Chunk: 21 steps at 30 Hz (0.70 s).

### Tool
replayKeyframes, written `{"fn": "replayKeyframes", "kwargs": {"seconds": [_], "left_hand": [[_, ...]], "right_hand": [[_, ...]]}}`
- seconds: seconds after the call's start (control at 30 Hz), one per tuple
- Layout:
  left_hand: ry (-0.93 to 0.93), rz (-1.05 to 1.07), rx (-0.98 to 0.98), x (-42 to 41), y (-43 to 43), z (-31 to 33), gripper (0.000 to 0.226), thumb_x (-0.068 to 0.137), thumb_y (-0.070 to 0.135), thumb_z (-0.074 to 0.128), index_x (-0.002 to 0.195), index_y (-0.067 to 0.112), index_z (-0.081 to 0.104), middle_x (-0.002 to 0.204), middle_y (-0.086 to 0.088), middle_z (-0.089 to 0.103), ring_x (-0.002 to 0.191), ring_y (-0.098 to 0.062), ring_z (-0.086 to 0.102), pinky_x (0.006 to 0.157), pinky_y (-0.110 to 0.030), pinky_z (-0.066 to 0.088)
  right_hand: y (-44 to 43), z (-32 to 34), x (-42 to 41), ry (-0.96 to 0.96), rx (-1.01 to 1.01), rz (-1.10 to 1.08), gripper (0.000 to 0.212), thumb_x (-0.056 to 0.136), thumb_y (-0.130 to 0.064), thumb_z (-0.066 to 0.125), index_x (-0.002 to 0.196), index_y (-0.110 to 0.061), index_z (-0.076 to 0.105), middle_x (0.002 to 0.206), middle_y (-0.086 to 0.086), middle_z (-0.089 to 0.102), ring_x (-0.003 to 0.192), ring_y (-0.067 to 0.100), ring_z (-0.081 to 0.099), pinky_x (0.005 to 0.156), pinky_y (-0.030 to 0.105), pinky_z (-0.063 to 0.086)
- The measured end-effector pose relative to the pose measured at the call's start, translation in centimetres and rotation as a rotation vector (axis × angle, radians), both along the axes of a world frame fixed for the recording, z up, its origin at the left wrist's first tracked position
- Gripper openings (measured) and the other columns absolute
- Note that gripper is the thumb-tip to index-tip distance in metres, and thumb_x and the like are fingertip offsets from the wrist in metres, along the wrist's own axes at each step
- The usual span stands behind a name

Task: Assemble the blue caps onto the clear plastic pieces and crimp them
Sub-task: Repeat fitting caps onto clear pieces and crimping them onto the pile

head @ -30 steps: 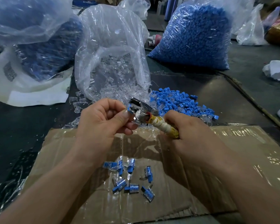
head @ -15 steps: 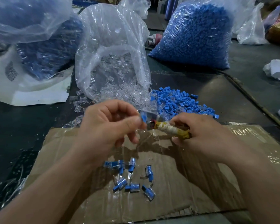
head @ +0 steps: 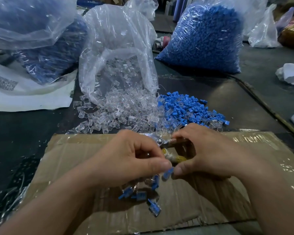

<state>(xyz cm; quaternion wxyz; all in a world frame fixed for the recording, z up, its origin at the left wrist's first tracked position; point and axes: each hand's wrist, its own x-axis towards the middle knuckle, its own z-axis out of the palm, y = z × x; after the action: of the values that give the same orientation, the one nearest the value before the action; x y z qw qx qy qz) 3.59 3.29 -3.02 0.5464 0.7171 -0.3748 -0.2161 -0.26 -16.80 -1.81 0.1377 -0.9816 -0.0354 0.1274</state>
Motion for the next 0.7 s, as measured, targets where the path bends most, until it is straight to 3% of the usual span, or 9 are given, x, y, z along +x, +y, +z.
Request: {"fn": "replayKeyframes", "kwargs": {"seconds": [0.03, 0.1, 0.17, 0.23, 0.3, 0.37, 0.43, 0.53, 0.7], "left_hand": [[0.021, 0.078, -0.025, 0.1, 0.0, 0.0, 0.021, 0.07, 0.044, 0.074, 0.071, 0.023, 0.071, 0.063, -0.008, 0.065, 0.055, -0.033, 0.056, 0.048, -0.033, 0.045], [0.044, 0.347, -0.051, 0.4, 0.1, -0.1, 0.018, 0.067, 0.038, 0.069, 0.07, 0.021, 0.069, 0.065, -0.002, 0.066, 0.054, -0.021, 0.061, 0.05, -0.025, 0.052], [-0.071, 0.631, -0.002, 1.2, 0.1, -0.6, 0.003, 0.072, 0.024, 0.069, 0.073, 0.025, 0.067, 0.065, 0.002, 0.064, 0.055, -0.004, 0.059, 0.049, -0.015, 0.049], [-0.21, 0.775, 0.13, 1.9, 0.2, -1.1, 0.013, 0.08, 0.017, 0.068, 0.085, 0.028, 0.064, 0.075, 0.009, 0.062, 0.06, -0.003, 0.056, 0.054, -0.016, 0.045], [-0.318, 0.738, 0.3, 2.4, 0.3, -1.5, 0.026, 0.084, 0.021, 0.064, 0.109, 0.028, 0.06, 0.101, 0.008, 0.057, 0.076, -0.005, 0.053, 0.075, -0.027, 0.048], [-0.414, 0.624, 0.498, 2.6, 0.2, -2.1, 0.043, 0.088, 0.027, 0.058, 0.129, 0.029, 0.047, 0.124, 0.008, 0.048, 0.1, -0.008, 0.05, 0.097, -0.033, 0.039], [-0.484, 0.559, 0.588, 2.7, 0.1, -2.3, 0.046, 0.09, 0.03, 0.054, 0.134, 0.031, 0.042, 0.133, 0.009, 0.044, 0.114, -0.006, 0.043, 0.102, -0.029, 0.031], [-0.486, 0.564, 0.599, 2.8, 0.3, -2.3, 0.041, 0.09, 0.029, 0.054, 0.13, 0.031, 0.047, 0.119, 0.007, 0.05, 0.099, -0.001, 0.037, 0.097, -0.025, 0.031], [-0.496, 0.616, 0.602, 2.9, 0.4, -2.2, 0.037, 0.089, 0.025, 0.057, 0.126, 0.024, 0.053, 0.095, 0.011, 0.039, 0.092, -0.004, 0.036, 0.092, -0.024, 0.032]], "right_hand": [[-0.1, 0.1, 0.0, 0.0, 0.023, -0.006, 0.076, 0.046, -0.078, 0.059, 0.113, -0.043, 0.046, 0.096, -0.027, 0.04, 0.091, -0.002, 0.041, 0.074, 0.023, 0.036], [-0.2, 0.4, 0.1, -0.036, 0.074, -0.041, 0.071, 0.046, -0.081, 0.046, 0.105, -0.043, 0.052, 0.094, -0.027, 0.043, 0.087, -0.007, 0.042, 0.069, 0.019, 0.035], [-0.6, 0.5, 0.2, -0.134, 0.125, -0.105, 0.046, 0.058, -0.073, 0.051, 0.092, -0.043, 0.055, 0.088, -0.03, 0.046, 0.082, -0.012, 0.043, 0.065, 0.012, 0.031], [-1.3, 0.6, 0.4, -0.284, 0.214, -0.226, 0.019, 0.069, -0.057, 0.058, 0.077, -0.04, 0.057, 0.08, -0.03, 0.053, 0.074, -0.015, 0.049, 0.061, 0.005, 0.033], [-2.2, 0.6, 0.7, -0.463, 0.311, -0.364, 0.012, 0.075, -0.041, 0.066, 0.066, -0.036, 0.059, 0.068, -0.025, 0.059, 0.066, -0.017, 0.052, 0.056, 0.0, 0.036], [-2.9, 0.5, 0.8, -0.58, 0.382, -0.483, 0.018, 0.08, -0.032, 0.067, 0.064, -0.034, 0.058, 0.063, -0.02, 0.059, 0.059, -0.017, 0.052, 0.05, -0.001, 0.035], [-3.5, 0.3, 0.9, -0.637, 0.433, -0.566, 0.021, 0.082, -0.029, 0.066, 0.063, -0.033, 0.058, 0.061, -0.018, 0.059, 0.054, -0.014, 0.052, 0.047, 0.004, 0.036], [-4.0, 0.0, 1.1, -0.653, 0.465, -0.625, 0.022, 0.083, -0.029, 0.066, 0.063, -0.032, 0.059, 0.061, -0.016, 0.06, 0.051, -0.009, 0.052, 0.052, 0.014, 0.036], [-3.8, -0.5, 1.4, -0.643, 0.465, -0.623, 0.023, 0.083, -0.028, 0.066, 0.062, -0.033, 0.058, 0.062, -0.016, 0.059, 0.056, -0.003, 0.053, 0.054, 0.016, 0.036]]}}
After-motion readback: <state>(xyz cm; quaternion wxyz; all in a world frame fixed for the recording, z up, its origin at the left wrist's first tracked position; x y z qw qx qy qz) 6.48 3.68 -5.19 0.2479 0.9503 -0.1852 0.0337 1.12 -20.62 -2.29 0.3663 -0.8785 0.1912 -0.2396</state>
